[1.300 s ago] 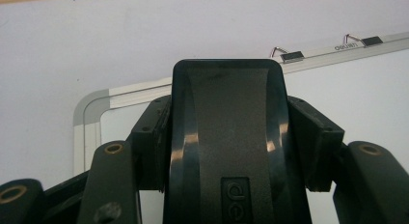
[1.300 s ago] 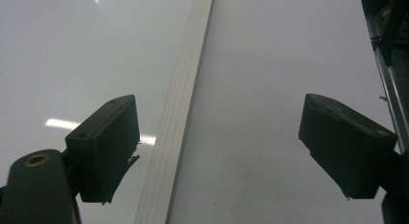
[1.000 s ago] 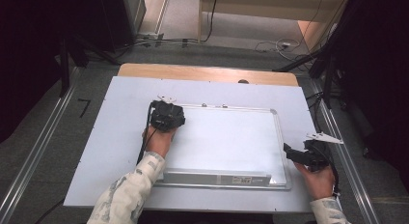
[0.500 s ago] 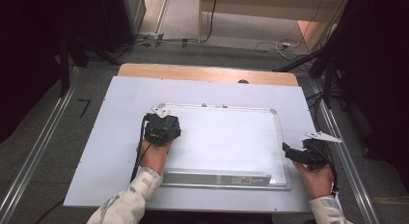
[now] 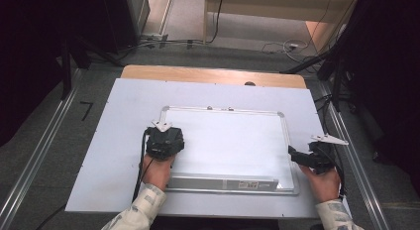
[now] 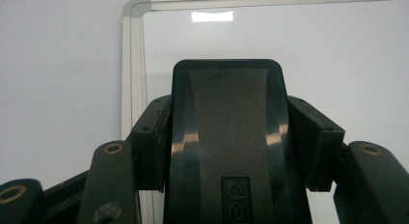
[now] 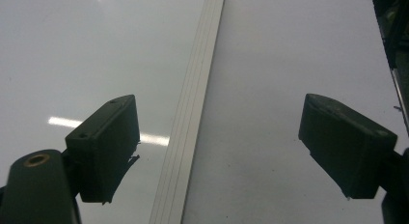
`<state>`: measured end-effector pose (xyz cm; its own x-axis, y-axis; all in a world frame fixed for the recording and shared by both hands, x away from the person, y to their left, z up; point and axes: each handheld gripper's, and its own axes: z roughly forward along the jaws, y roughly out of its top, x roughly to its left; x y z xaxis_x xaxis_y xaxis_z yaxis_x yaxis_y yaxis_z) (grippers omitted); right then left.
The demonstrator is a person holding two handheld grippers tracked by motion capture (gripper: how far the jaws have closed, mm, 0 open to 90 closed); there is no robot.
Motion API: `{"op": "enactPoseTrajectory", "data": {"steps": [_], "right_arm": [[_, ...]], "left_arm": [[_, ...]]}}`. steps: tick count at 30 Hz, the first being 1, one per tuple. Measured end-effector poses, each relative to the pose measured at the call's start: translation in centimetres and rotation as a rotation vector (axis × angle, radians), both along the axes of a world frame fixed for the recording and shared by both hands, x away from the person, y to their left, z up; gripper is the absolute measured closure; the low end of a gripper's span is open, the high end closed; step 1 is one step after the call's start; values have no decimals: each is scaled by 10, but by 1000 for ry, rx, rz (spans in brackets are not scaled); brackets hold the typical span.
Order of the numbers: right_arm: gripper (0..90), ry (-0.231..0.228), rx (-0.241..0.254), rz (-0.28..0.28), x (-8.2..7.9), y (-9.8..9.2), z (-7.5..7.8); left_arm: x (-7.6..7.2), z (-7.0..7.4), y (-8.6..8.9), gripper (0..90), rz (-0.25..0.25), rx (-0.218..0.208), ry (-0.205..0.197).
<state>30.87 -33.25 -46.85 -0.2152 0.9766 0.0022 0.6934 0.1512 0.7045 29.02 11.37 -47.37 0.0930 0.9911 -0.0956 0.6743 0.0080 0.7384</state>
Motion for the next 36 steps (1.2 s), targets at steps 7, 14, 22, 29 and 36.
{"op": "enactPoseTrajectory", "data": {"steps": [7,14,22,29,36], "right_arm": [[130,1,0,4,1,2,0],[130,2,-3,4,1,2,0],[130,2,-8,8,2,2,0],[131,6,-10,4,2,2,0],[131,10,-9,1,2,2,-1]], "left_arm": [[-8,-6,5,408,17,-11,13],[-14,-9,3,408,10,-18,17],[-21,-18,3,407,22,-47,41],[-25,-21,0,404,35,-26,38],[-28,-23,1,395,43,-18,23]]}}
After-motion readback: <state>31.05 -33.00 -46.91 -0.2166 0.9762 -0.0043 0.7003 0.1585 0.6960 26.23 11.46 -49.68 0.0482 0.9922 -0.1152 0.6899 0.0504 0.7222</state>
